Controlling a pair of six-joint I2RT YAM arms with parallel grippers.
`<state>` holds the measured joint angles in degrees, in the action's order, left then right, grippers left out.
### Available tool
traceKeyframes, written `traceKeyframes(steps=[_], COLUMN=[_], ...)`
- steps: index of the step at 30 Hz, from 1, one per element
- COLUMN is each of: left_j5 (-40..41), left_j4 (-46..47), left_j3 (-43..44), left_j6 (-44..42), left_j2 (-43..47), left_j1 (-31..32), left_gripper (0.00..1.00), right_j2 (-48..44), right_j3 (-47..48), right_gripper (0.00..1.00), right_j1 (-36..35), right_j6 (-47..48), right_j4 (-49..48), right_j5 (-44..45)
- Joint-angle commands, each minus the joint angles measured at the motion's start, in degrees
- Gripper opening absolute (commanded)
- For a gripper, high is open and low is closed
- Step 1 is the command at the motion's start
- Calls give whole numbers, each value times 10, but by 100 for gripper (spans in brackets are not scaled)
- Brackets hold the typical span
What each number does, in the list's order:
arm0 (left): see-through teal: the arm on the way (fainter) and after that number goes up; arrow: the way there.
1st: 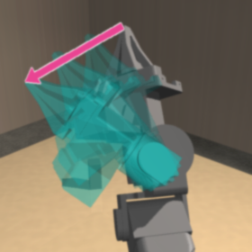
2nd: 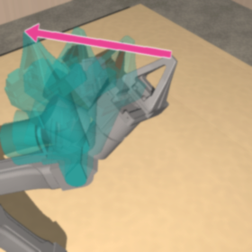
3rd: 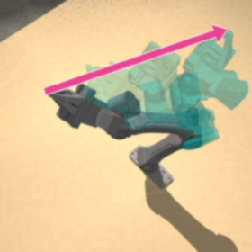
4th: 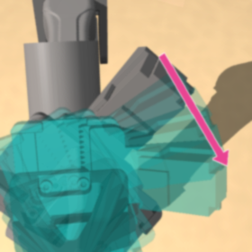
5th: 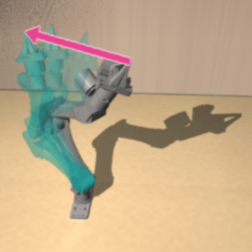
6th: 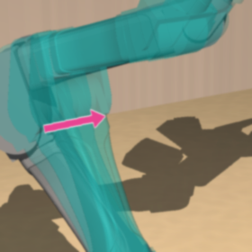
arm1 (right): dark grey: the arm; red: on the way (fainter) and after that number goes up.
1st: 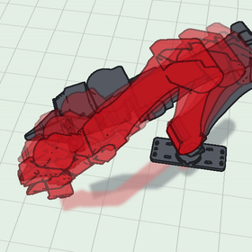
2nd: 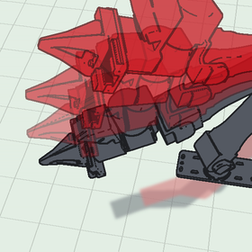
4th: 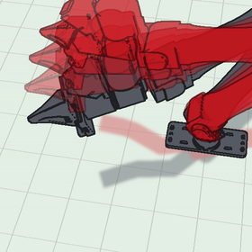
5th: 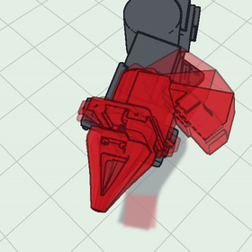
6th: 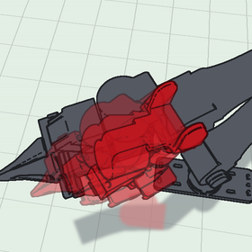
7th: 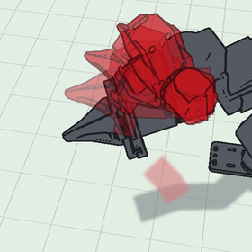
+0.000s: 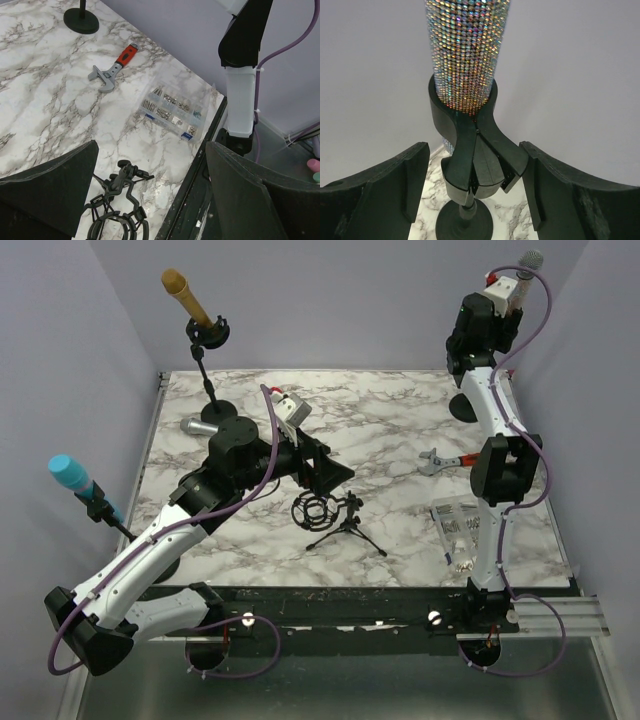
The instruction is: Remove the microphone from the stand
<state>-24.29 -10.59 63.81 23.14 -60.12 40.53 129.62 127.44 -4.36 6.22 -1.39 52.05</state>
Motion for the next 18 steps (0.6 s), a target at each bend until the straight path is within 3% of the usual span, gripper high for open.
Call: traceKeyframes(steps=[1, 10, 18], left_j5=[-7, -8, -13], left_j4=[1, 1, 2], left_j3=[3, 3, 3], left_j6=[-6, -5, -2], left_j2=[0, -6, -6], left_j1=[3, 3, 3], left_gripper=[92, 92, 92], right_j2=[18, -6, -43], right_j3=[21, -1, -26], right_gripper=[75, 49, 37], right_j1=[7, 7, 6], right_j6=[15, -9, -81], right_j4=[-22, -10, 43], right_j5=[6, -9, -51])
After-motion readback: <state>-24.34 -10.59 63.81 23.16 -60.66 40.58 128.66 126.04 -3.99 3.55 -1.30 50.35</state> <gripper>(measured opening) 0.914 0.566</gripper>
